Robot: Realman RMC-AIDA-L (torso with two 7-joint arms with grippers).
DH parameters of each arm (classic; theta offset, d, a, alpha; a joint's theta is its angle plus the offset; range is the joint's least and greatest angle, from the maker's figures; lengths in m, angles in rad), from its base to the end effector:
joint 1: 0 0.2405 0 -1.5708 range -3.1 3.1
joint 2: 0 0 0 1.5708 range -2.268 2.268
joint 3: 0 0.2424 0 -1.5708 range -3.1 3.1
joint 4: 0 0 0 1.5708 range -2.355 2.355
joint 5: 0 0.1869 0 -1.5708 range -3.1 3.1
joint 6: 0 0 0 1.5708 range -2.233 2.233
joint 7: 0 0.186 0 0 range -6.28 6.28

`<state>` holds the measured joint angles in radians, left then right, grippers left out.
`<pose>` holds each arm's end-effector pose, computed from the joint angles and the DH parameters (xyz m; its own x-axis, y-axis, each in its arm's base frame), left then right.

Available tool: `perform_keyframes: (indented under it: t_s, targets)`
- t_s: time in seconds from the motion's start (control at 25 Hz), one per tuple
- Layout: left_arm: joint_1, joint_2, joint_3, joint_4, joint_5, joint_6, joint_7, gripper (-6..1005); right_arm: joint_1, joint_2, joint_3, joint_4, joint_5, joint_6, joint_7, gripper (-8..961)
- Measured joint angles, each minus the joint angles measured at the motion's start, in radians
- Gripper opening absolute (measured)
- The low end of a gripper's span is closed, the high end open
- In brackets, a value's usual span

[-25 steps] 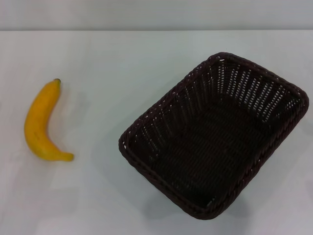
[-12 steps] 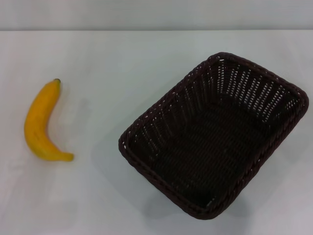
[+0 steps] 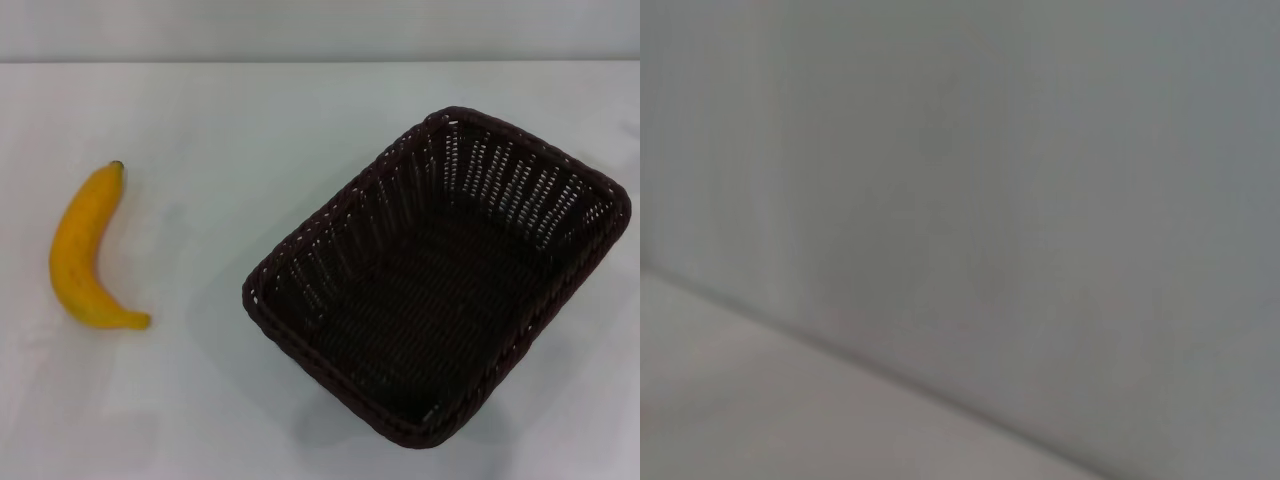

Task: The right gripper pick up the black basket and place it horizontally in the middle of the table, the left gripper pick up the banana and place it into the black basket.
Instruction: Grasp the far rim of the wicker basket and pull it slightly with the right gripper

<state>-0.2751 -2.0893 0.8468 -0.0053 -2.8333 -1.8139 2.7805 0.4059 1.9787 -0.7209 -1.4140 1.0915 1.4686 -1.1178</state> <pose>-0.3120 0.2591 0.1124 0.5534 -0.5148 0.6548 0.7941 0.0890 -0.6012 0.2169 0.3640 0.1297 0.8185 -0.3556 -0.4511 -0.5691 -0.6089 -0.5526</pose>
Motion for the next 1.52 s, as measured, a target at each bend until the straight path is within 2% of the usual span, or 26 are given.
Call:
perform_keyframes:
  t_s: [0.12,0.28,0.56,0.6,0.68,0.8,0.84,1.04,1.08,1.24,1.52]
  targets:
    - [0.001,0.0,0.0,-0.002,0.0,-0.004,-0.001,894,0.067,-0.014,-0.049,-0.065,-0.112,0.043,0.109,849]
    - [0.002,-0.001,0.001,-0.002,0.002,-0.009,-0.002,894,0.217,-0.04,-0.072,-0.081,-0.238,0.179,0.25,844]
    - [-0.006,0.0,0.002,-0.002,0.005,-0.014,-0.003,895,0.387,-0.05,-0.133,-0.03,-0.48,0.305,0.388,835]
    - [-0.005,0.001,0.002,-0.002,0.007,-0.015,-0.004,895,0.435,-0.045,-0.151,0.009,-0.529,0.33,0.395,834]
    - [-0.002,0.001,0.002,-0.002,0.01,-0.017,-0.005,895,0.463,-0.041,-0.172,0.035,-0.553,0.338,0.397,832]
    - [0.001,0.003,0.002,-0.001,0.012,-0.017,-0.006,895,0.552,-0.033,-0.232,0.138,-0.616,0.34,0.416,828]
    - [0.001,0.003,0.001,-0.001,0.013,-0.017,-0.006,895,0.552,-0.033,-0.232,0.138,-0.616,0.34,0.416,827]
    - [0.001,0.003,0.001,-0.001,0.013,-0.01,-0.005,895,0.658,-0.003,-0.237,0.276,-0.684,0.311,0.424,822]
    - [0.001,0.003,0.001,-0.001,0.013,-0.007,-0.005,895,0.687,0.01,-0.238,0.323,-0.725,0.297,0.426,820]
    - [0.001,0.003,0.001,-0.001,0.012,-0.005,-0.004,895,0.73,0.025,-0.241,0.403,-0.797,0.259,0.428,816]
    - [0.009,0.002,0.002,-0.001,0.012,0.006,-0.004,895,0.767,0.023,-0.252,0.499,-0.862,0.191,0.435,808]
